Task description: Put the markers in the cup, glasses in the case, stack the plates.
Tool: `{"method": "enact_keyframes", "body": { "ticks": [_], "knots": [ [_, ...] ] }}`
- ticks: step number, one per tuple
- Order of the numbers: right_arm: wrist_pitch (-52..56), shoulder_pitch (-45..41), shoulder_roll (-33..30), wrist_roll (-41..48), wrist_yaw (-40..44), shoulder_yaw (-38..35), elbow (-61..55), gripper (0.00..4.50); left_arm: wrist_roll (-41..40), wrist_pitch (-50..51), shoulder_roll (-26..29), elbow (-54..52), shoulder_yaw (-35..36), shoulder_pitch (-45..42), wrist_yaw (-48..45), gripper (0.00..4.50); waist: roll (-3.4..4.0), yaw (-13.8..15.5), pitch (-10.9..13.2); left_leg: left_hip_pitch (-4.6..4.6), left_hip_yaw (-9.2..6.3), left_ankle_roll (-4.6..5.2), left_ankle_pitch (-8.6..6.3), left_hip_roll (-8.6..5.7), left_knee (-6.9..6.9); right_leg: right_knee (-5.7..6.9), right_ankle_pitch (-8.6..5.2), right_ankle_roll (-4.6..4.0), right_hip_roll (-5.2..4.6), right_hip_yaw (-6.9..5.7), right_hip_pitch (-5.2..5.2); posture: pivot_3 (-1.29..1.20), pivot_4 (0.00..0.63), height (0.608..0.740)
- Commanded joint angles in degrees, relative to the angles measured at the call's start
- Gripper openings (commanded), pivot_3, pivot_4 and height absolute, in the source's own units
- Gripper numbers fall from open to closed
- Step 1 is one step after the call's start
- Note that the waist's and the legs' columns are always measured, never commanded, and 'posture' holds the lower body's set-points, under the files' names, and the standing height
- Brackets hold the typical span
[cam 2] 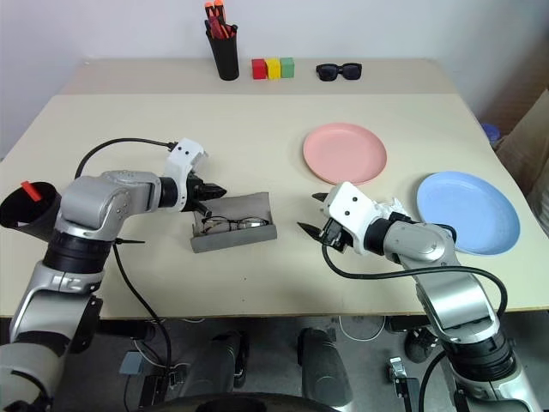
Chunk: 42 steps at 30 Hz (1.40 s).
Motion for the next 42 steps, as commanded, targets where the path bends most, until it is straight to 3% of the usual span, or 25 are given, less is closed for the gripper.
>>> {"method": "enact_keyframes", "body": {
  "ticks": [1,6,11,14,17,22,29,32,36,42],
  "knots": [
    [-1.7,-1.2,0.1,0.4,-0.2,-0.2,-0.1,3.05,-2.0,1.6,2.2,-7.8,1.9,3.5,-0.8,0.03,0.0,0.0,0.0,0.0,-0.01,0.0,0.0,0.0,0.01,0.0,0.0,0.0,0.0,0.0,0.0,0.0,0.15,0.74],
    [-2.8,-1.6,0.0,0.2,-0.3,0.2,1.4,3.05,-3.9,-1.7,6.6,-18.5,3.3,12.5,-3.3,0.03,0.01,-0.2,0.0,0.03,0.04,0.0,0.0,0.03,-0.05,-0.01,-0.03,-0.05,0.01,0.04,-0.01,0.0,0.15,0.74],
    [-3.7,-3.0,0.3,-0.2,-0.8,0.4,4.1,3.05,-1.6,-14.0,9.1,-25.2,4.4,21.2,-5.6,0.03,0.01,0.1,0.0,0.03,0.07,0.0,0.0,0.03,0.0,-0.03,-0.13,-0.24,-0.04,0.05,0.02,0.0,0.15,0.74],
    [-4.3,-5.0,0.5,-1.7,-2.0,0.7,7.2,3.05,1.4,-29.1,6.9,-26.2,6.7,25.2,-5.8,0.03,0.02,0.2,0.0,0.03,0.1,0.0,0.0,0.03,0.02,-0.07,-0.14,-0.27,-0.07,0.06,0.04,0.0,0.15,0.74],
    [-6.3,-8.8,0.6,-6.7,-4.7,3.0,13.7,3.05,-0.9,-35.5,4.1,-26.1,9.4,27.6,-7.2,0.03,0.01,0.2,0.0,0.03,0.13,-0.01,0.0,0.04,0.04,-0.12,-0.13,-0.29,-0.08,0.07,0.07,0.0,0.15,0.74],
    [-12.4,-15.8,0.9,-17.6,-10.3,8.9,28.4,3.05,0.5,-43.0,1.8,-25.2,7.9,30.6,-8.5,0.03,0.02,0.1,0.0,0.04,0.18,0.0,0.0,0.02,0.02,-0.13,-0.12,-0.29,-0.07,0.08,0.06,0.0,0.15,0.74],
    [-21.1,-22.8,4.1,-25.9,-15.8,13.2,46.1,3.05,-0.5,-46.6,-0.7,-25.2,7.5,32.6,-8.8,0.03,0.03,0.0,0.0,0.04,0.21,0.0,0.01,0.02,0.03,-0.1,-0.09,-0.24,-0.04,0.11,0.04,0.0,0.15,0.74],
    [-23.9,-24.1,4.8,-27.4,-16.2,13.7,49.8,2.2,-0.6,-46.6,-1.2,-25.6,7.5,32.9,-8.1,0.0,0.03,0.0,0.0,0.04,0.21,0.0,0.01,0.02,0.03,-0.09,-0.05,-0.16,-0.03,0.11,0.05,0.0,0.15,0.74],
    [-26.1,-23.9,4.8,-28.5,-15.9,13.6,50.2,0.13,-0.7,-46.4,-1.2,-26.2,7.6,33.4,-7.5,0.0,0.03,-0.1,0.0,0.04,0.2,0.0,0.01,0.02,0.03,-0.09,0.0,-0.08,-0.03,0.11,0.06,0.0,0.15,0.74],
    [-27.0,-21.8,2.0,-31.0,-15.8,12.0,44.0,0.06,-1.0,-46.6,-1.7,-26.1,6.9,33.2,-7.3,0.0,0.04,0.0,0.0,0.05,0.18,0.0,0.01,0.02,0.03,-0.07,0.01,-0.06,-0.01,0.1,0.05,0.0,0.15,0.74]
  ]
}}
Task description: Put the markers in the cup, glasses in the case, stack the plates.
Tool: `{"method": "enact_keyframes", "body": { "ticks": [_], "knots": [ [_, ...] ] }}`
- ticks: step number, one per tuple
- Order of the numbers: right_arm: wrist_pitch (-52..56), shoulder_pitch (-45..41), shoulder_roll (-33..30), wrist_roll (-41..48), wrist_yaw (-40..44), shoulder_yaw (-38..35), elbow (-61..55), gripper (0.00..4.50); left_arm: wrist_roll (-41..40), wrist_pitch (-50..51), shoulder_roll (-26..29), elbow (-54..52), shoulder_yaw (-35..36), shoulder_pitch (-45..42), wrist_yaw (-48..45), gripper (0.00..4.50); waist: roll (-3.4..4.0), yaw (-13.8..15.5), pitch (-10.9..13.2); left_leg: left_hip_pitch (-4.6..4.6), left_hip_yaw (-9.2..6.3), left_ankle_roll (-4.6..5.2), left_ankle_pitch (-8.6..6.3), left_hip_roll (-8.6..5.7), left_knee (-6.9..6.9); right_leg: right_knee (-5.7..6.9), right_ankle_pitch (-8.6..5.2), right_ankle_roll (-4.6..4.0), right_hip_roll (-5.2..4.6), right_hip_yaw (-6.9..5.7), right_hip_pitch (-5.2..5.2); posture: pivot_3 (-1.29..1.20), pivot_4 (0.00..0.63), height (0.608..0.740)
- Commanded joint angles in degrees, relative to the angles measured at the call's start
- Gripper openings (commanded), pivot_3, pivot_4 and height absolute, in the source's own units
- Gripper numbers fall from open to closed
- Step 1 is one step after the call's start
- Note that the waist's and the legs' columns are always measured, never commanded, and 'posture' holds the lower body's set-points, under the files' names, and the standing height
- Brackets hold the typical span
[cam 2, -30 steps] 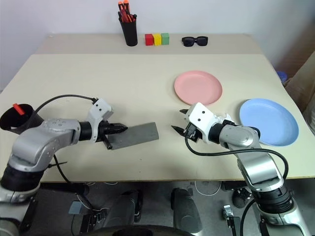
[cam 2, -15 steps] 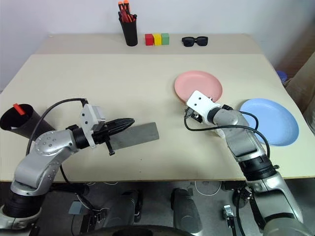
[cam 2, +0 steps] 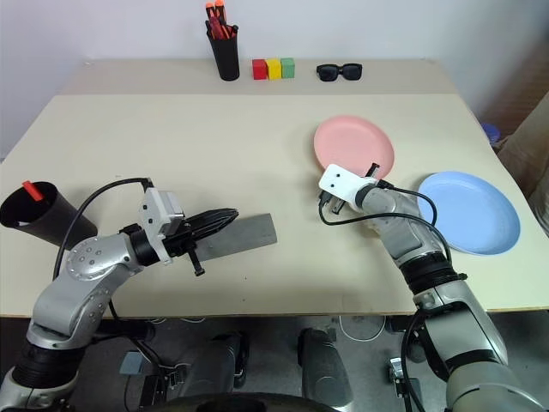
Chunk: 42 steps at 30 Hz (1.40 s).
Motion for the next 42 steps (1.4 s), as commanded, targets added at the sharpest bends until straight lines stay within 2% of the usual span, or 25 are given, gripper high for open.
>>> {"method": "enact_keyframes", "body": {
  "ticks": [1,7,11,14,17,23,26,31,37,42],
  "knots": [
    [0.0,1.3,-3.2,-1.8,-0.1,-3.2,-8.5,0.06,-0.7,-1.4,-0.6,-1.9,-0.4,-0.7,-0.3,0.0,0.01,0.2,0.0,-0.01,-0.01,0.0,0.0,0.0,0.0,0.0,0.0,0.0,-0.01,0.0,0.0,0.0,0.15,0.74],
    [9.6,13.8,-11.9,5.2,7.8,-17.7,-30.7,0.06,-0.4,-3.1,-2.5,1.8,-4.4,-4.5,-3.8,0.0,0.04,0.8,0.0,-0.03,-0.1,0.0,0.0,-0.05,0.03,-0.05,-0.02,-0.01,-0.03,-0.03,0.09,0.0,0.15,0.74],
    [16.8,29.2,-18.0,8.4,15.1,-32.5,-43.2,0.06,0.4,-6.0,-4.6,7.8,-7.6,-8.7,-8.0,0.0,0.13,1.3,0.0,0.05,-0.13,0.02,-0.01,-0.05,0.02,-0.07,-0.13,-0.14,-0.01,-0.05,0.22,0.0,0.15,0.74],
    [18.3,38.9,-19.9,7.7,17.2,-39.4,-46.5,0.06,1.0,-8.8,-6.3,12.2,-9.4,-11.3,-10.6,0.0,0.18,1.3,-0.1,0.2,-0.1,0.02,-0.01,-0.04,0.04,-0.07,-0.16,-0.17,0.01,-0.05,0.35,0.0,0.15,0.74],
    [16.4,44.0,-20.6,5.2,15.7,-40.5,-45.4,0.06,1.8,-11.1,-7.9,15.4,-10.8,-13.1,-12.3,0.0,0.2,0.4,-0.1,0.39,0.03,0.02,-0.01,-0.02,0.05,-0.08,-0.17,-0.19,0.0,0.01,0.49,0.0,0.15,0.74],
    [14.7,44.3,-20.8,4.6,14.4,-39.1,-39.7,0.06,3.0,-13.1,-9.1,17.0,-11.5,-13.3,-13.0,0.0,0.25,0.1,-0.1,0.57,0.12,0.02,-0.02,0.0,0.0,-0.06,-0.18,-0.19,0.01,0.1,0.56,0.0,0.15,0.74],
    [13.6,43.6,-21.4,4.3,14.1,-38.6,-37.4,1.02,3.0,-12.9,-8.5,15.7,-10.9,-12.0,-12.5,0.0,0.25,0.2,-0.1,0.55,0.12,0.03,-0.02,-0.02,0.01,-0.07,-0.18,-0.18,-0.01,0.1,0.57,0.0,0.15,0.74],
    [13.3,43.5,-21.8,8.4,17.6,-40.1,-40.0,3.39,2.7,-11.9,-7.5,13.9,-10.3,-10.7,-11.4,0.0,0.25,0.3,-0.1,0.56,0.1,0.04,-0.02,-0.01,0.01,-0.07,-0.19,-0.16,-0.01,0.1,0.58,0.0,0.15,0.74],
    [19.7,40.3,-17.7,20.6,21.8,-40.5,-46.3,3.39,2.6,-11.6,-7.2,13.6,-10.4,-11.4,-10.4,0.0,0.25,0.3,-0.1,0.57,0.08,0.04,-0.03,-0.01,0.01,-0.07,-0.2,-0.14,0.0,0.1,0.6,0.0,0.15,0.74],
    [19.3,38.1,-15.1,19.6,18.5,-33.8,-45.0,3.39,2.3,-10.8,-7.0,12.9,-10.1,-12.0,-9.9,0.0,0.23,0.4,-0.1,0.55,0.06,0.04,-0.03,-0.02,0.03,-0.09,-0.21,-0.13,-0.02,0.09,0.63,0.0,0.15,0.74]
  ]
}}
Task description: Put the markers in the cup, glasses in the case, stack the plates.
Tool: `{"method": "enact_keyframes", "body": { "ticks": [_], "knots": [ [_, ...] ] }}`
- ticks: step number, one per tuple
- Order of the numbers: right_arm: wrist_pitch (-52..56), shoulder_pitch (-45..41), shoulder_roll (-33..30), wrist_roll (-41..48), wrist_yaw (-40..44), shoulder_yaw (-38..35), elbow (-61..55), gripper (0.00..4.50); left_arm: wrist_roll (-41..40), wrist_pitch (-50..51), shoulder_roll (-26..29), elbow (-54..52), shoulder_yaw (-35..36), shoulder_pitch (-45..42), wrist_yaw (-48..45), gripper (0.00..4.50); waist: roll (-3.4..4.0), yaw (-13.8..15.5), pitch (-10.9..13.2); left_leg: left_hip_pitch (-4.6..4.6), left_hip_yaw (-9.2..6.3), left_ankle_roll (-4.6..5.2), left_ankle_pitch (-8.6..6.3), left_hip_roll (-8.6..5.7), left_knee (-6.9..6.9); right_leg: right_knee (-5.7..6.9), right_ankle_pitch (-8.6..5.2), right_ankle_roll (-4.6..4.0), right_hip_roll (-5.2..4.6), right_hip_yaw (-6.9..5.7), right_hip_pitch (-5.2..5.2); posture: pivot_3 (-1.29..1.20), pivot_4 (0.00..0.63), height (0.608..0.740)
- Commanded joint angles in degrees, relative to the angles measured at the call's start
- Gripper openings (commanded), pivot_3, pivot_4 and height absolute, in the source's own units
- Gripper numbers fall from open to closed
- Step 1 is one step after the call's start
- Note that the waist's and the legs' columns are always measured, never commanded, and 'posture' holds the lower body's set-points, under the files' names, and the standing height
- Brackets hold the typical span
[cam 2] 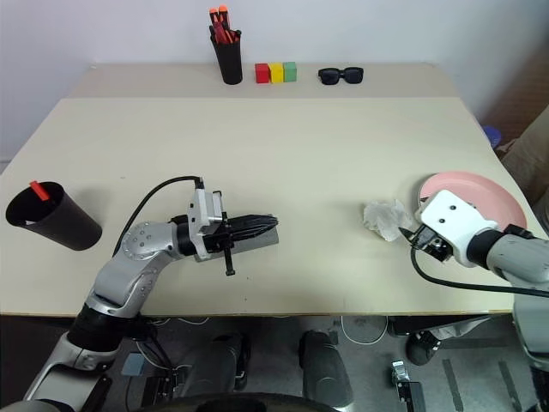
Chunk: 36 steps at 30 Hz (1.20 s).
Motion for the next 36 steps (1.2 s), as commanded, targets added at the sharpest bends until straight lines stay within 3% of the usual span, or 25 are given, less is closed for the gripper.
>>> {"method": "enact_keyframes", "body": {
  "ticks": [1,6,7,9,14,23,29,33,36],
  "knots": [
    [-1.0,-1.2,1.8,-1.3,-3.1,4.4,0.9,3.39,-0.3,0.2,0.4,-3.1,1.2,-0.8,0.4,0.0,0.0,0.0,0.0,0.0,0.0,0.0,0.0,0.0,-0.01,0.0,-0.01,0.0,0.0,0.0,0.0,0.0,0.15,0.74],
    [-3.6,-2.4,2.9,-5.9,-8.0,9.6,5.9,3.39,-0.4,0.8,1.0,-3.7,1.6,-0.7,0.7,0.0,0.01,0.0,0.0,0.0,0.0,0.0,0.0,0.0,-0.02,0.0,-0.01,-0.01,0.0,0.0,-0.01,0.0,0.15,0.74],
    [-4.0,-2.6,2.7,-6.5,-8.7,10.1,6.6,3.15,-0.4,0.9,1.1,-3.8,1.6,-0.8,0.7,0.0,0.01,0.0,0.0,0.0,0.01,0.0,0.0,0.0,-0.01,0.0,-0.01,-0.01,0.0,0.0,-0.01,0.0,0.15,0.74],
    [-4.3,-2.6,2.6,-6.7,-9.1,10.2,7.1,2.53,-0.5,1.2,1.2,-3.9,1.7,-0.9,0.8,0.0,0.01,0.0,0.0,0.0,0.01,0.0,0.0,0.0,-0.02,0.0,-0.01,-0.01,0.0,0.0,-0.02,0.0,0.15,0.74],
    [-4.1,-2.2,1.6,-7.3,-9.8,8.9,5.5,0.1,-0.6,1.6,1.3,-4.2,1.5,-0.8,1.1,0.0,0.01,0.0,0.0,0.0,0.0,0.0,0.0,0.0,-0.03,0.0,-0.01,-0.01,0.01,0.0,-0.02,0.0,0.15,0.74],
    [3.1,-3.5,-2.1,-6.3,-9.5,-3.5,0.9,0.1,-0.8,1.4,1.0,-3.0,1.4,-1.7,0.4,0.0,0.0,0.1,0.0,-0.01,0.0,0.0,0.0,0.0,-0.02,0.0,-0.01,0.0,0.0,0.0,-0.02,0.0,0.15,0.74],
    [2.6,-1.7,-4.6,-8.3,-11.2,-5.8,9.8,0.1,-0.1,1.0,-0.4,-1.3,0.8,-2.9,0.8,0.0,-0.01,0.0,0.0,-0.03,0.0,0.01,-0.01,-0.01,-0.02,-0.03,-0.02,0.0,0.0,-0.01,-0.01,0.0,0.15,0.74],
    [0.8,-2.6,-4.1,-7.8,-12.0,-4.9,13.8,1.41,0.6,1.3,-0.4,-1.9,1.2,-2.6,2.0,0.0,0.01,-0.3,0.0,-0.01,0.02,0.01,-0.01,0.0,-0.04,-0.01,-0.02,0.0,0.01,0.01,-0.02,0.0,0.15,0.74],
    [-1.0,-3.7,-4.3,-7.4,-12.0,-4.1,14.8,3.0,1.0,1.5,0.4,-2.5,2.1,-1.9,3.1,0.0,0.02,-0.4,0.0,0.02,0.02,0.01,-0.01,0.0,-0.05,0.0,-0.02,0.0,0.02,0.01,-0.02,0.0,0.15,0.74]
  ]
}}
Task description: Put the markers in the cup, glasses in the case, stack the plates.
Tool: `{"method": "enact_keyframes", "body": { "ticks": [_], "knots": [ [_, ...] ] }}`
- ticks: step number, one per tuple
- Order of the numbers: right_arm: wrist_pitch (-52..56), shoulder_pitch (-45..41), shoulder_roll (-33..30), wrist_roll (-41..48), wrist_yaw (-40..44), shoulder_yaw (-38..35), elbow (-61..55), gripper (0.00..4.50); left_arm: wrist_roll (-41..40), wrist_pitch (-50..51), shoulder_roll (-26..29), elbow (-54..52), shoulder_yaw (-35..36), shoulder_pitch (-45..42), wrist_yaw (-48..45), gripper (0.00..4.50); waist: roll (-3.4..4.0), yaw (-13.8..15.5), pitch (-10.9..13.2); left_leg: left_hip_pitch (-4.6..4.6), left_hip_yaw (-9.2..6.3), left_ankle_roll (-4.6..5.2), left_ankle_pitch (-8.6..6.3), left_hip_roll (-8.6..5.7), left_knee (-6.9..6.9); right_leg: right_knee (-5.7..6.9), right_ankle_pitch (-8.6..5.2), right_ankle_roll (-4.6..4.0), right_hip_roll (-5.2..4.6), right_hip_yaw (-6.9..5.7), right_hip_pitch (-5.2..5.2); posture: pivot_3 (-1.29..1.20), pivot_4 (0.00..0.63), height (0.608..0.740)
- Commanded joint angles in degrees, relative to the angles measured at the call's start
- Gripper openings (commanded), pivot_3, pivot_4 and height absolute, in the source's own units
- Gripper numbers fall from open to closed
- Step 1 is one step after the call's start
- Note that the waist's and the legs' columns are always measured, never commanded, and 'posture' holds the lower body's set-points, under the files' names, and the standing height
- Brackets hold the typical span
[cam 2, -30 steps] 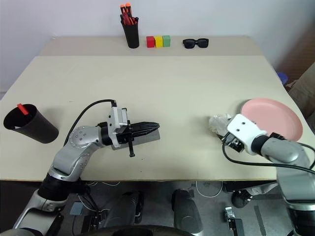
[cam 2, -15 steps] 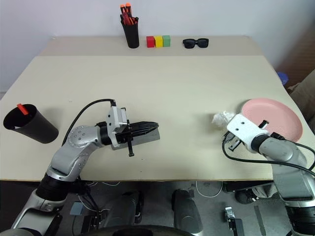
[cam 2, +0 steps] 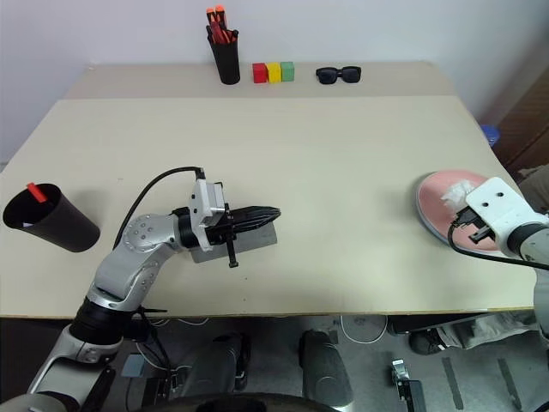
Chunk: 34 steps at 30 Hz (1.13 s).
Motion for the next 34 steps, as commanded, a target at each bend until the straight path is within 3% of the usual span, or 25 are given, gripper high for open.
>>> {"method": "enact_keyframes", "body": {
  "ticks": [1,4,7,13,20,34],
  "knots": [
    [-3.3,-2.2,-0.3,1.0,-0.2,-0.1,-0.2,3.48,0.8,0.0,0.9,-1.9,2.0,0.4,1.5,0.0,0.0,0.0,0.0,0.0,0.0,0.0,0.0,0.0,0.0,0.0,0.0,0.0,0.0,0.0,0.0,0.0,0.15,0.74],
    [-6.5,-4.0,0.2,3.9,1.8,0.5,-1.3,3.48,1.4,-0.1,1.7,-2.6,3.7,1.5,3.7,0.0,0.0,0.1,0.0,0.0,0.0,0.0,0.0,0.0,0.01,0.0,-0.01,0.02,0.0,0.0,0.0,0.0,0.15,0.74],
    [-4.9,-7.7,4.3,14.1,6.5,1.3,-6.3,3.48,2.7,-0.5,3.1,-2.4,9.3,3.1,8.6,0.0,-0.01,-0.2,0.0,0.01,-0.01,0.01,0.0,0.04,-0.02,-0.01,-0.01,0.03,0.03,0.0,0.01,0.0,0.15,0.74],
    [-0.6,-13.7,11.7,26.1,9.5,5.1,-8.5,3.48,3.7,0.2,7.6,-4.2,18.6,10.1,13.2,0.0,0.0,-0.1,0.0,0.01,-0.01,0.04,-0.02,0.08,-0.05,0.0,0.0,0.03,0.02,0.0,0.0,0.0,0.15,0.74],
    [-3.6,-18.5,12.7,27.6,12.8,9.5,-0.7,3.48,3.3,1.7,9.9,-8.2,23.0,16.3,15.2,0.0,-0.06,0.4,0.0,-0.1,-0.05,0.04,-0.03,0.07,0.04,-0.09,-0.01,0.03,-0.14,-0.04,0.01,0.0,0.15,0.74],
    [-8.1,-20.3,13.5,26.0,13.4,13.8,5.2,3.48,3.0,4.8,9.0,-10.5,22.9,17.3,17.3,0.0,-0.05,0.2,0.1,-0.08,-0.02,0.04,-0.03,0.07,-0.04,-0.05,-0.01,0.01,-0.06,-0.04,-0.05,0.0,0.15,0.74]
  ]
}}
